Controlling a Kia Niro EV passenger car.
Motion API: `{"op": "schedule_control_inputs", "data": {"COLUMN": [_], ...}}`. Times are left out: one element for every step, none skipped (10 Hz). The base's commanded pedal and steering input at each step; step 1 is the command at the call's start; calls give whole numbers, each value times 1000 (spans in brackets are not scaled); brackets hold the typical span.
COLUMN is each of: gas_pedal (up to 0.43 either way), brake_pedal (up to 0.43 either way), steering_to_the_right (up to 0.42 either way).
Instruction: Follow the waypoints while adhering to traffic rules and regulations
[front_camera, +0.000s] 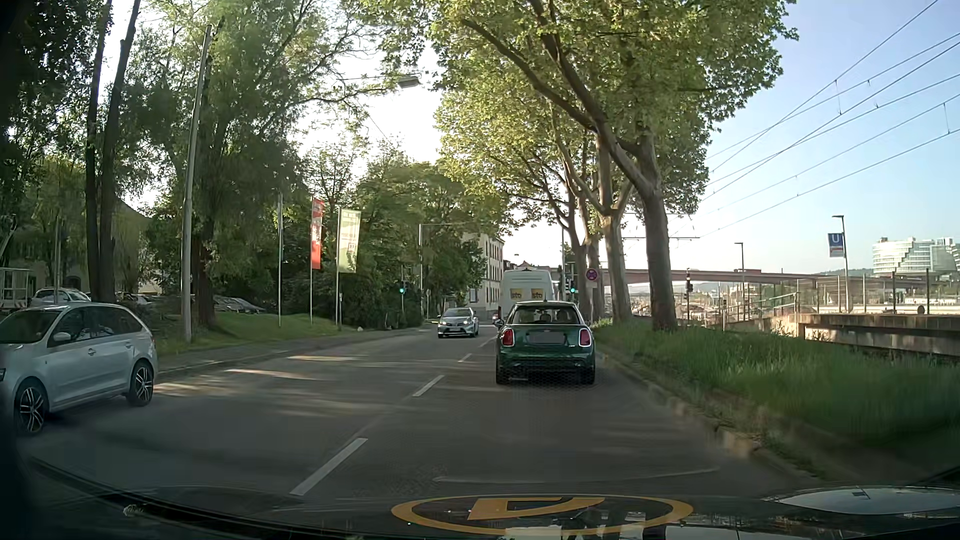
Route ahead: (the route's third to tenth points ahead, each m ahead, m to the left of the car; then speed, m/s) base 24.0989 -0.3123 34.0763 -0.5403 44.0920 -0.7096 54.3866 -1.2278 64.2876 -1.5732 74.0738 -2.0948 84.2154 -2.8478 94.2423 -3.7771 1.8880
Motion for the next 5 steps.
{"op": "schedule_control_inputs", "data": {"gas_pedal": [169,177,177,189,197], "brake_pedal": [0,0,0,0,0], "steering_to_the_right": [14,14,12,9,7]}}
